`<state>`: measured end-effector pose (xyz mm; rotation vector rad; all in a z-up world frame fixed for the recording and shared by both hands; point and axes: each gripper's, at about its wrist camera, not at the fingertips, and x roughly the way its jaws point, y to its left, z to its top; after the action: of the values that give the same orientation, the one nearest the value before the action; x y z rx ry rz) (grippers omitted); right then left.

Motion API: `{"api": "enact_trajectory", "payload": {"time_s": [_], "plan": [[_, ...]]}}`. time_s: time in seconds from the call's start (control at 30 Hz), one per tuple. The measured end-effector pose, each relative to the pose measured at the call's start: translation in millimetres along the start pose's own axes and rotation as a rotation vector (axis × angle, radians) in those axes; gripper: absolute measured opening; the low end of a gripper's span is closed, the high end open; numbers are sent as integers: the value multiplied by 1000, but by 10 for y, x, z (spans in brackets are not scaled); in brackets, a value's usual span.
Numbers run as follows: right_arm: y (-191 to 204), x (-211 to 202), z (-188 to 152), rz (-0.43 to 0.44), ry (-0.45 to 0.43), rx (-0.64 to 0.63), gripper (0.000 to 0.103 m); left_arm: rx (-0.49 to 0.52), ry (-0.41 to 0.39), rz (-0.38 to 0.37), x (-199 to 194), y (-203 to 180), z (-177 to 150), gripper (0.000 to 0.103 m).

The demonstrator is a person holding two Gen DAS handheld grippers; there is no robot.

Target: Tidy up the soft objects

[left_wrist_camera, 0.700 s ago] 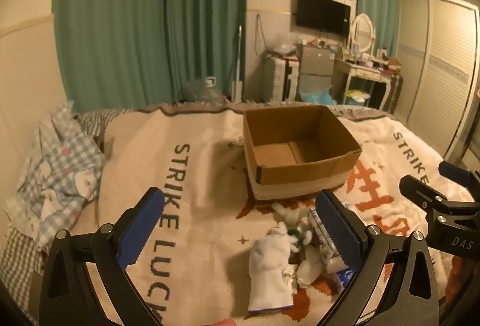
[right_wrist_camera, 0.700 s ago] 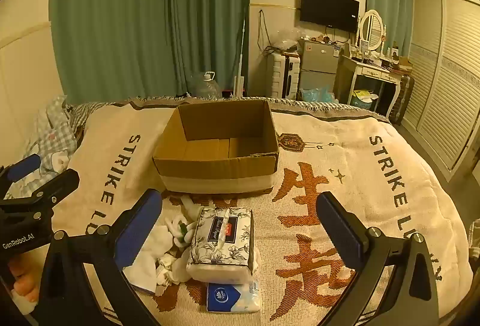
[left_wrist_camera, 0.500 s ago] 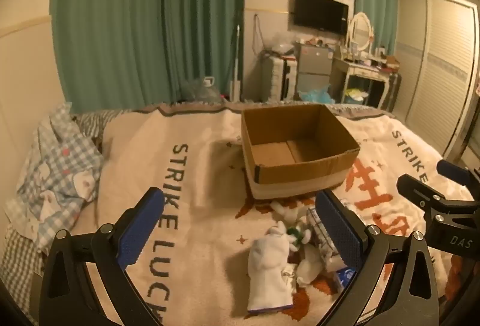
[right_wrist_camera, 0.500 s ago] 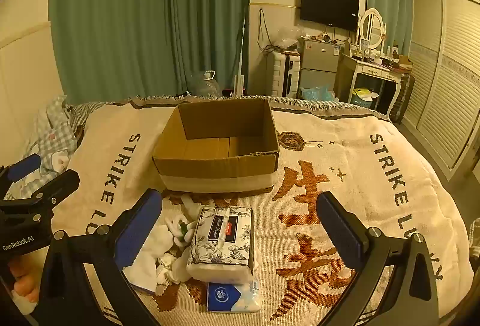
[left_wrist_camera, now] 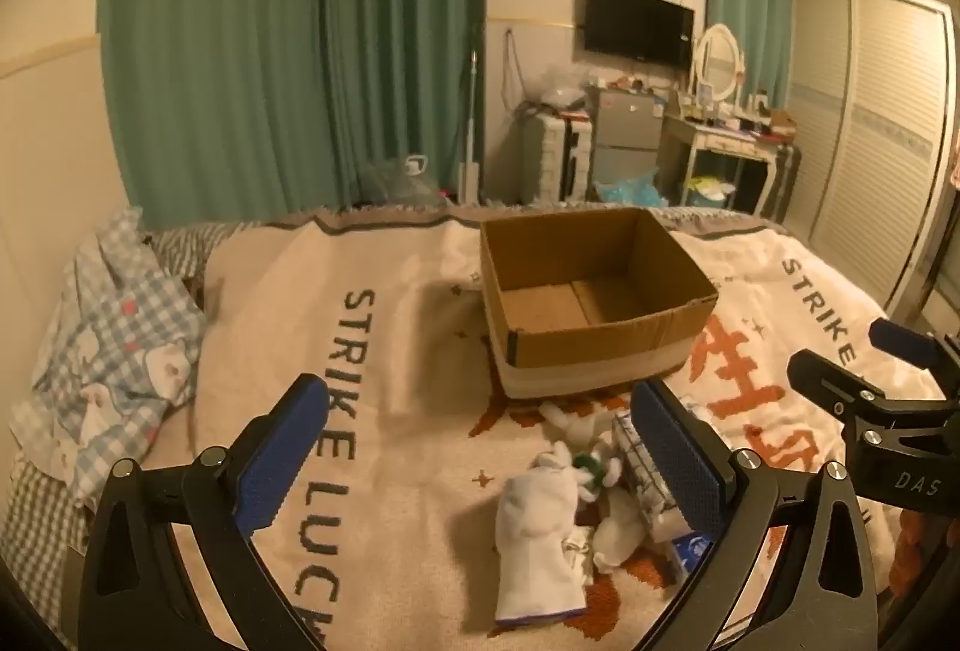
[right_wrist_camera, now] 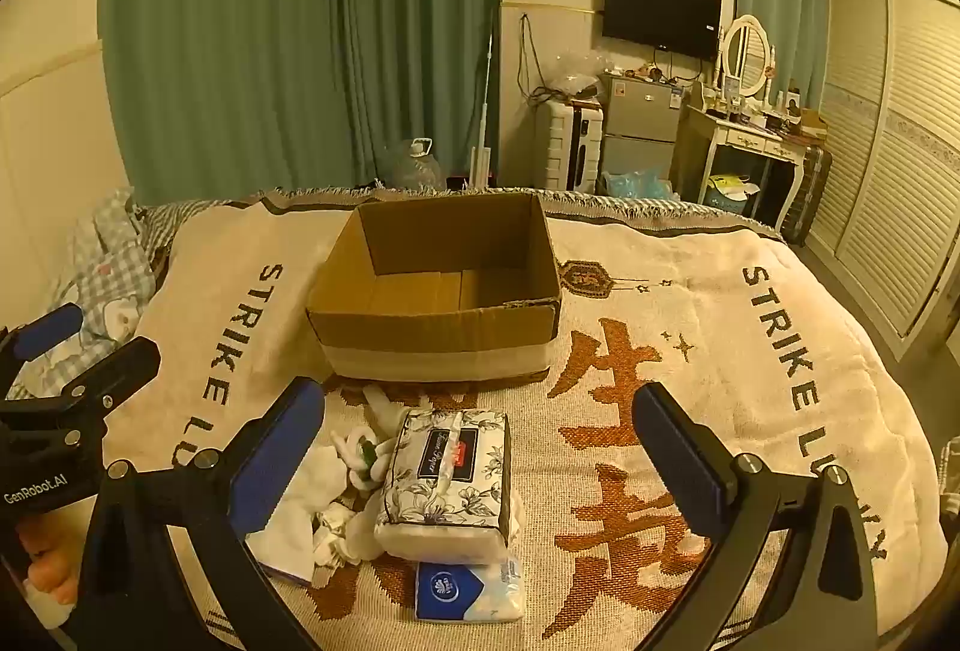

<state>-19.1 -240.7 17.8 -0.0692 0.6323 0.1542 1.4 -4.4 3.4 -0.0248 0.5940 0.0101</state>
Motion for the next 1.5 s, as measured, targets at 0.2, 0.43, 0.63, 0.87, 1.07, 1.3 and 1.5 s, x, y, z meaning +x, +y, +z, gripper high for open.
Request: {"api": "enact_trajectory", "payload": {"time_s": [0.2,0.43,0.63,0.87,1.07,1.3,1.5], "plan": [[25,20,-9,1,1,-2,103,2,-2,-2,-1,-2,-6,103],[14,15,22,5,7,-5,103,1,-3,-2,-5,-9,-11,103],[18,16,20,5,7,-6,103,1,-2,-2,-3,-2,-10,103],[21,16,22,4,8,-6,103,1,-2,-2,-2,-3,-13,103],[27,18,20,4,8,-6,103,1,-3,-2,-8,-1,-12,103],[29,19,18,4,9,-7,103,1,-1,-2,-9,-5,-11,103],[25,21,14,5,10,-6,103,0,-1,-2,-6,-2,-13,103]]}}
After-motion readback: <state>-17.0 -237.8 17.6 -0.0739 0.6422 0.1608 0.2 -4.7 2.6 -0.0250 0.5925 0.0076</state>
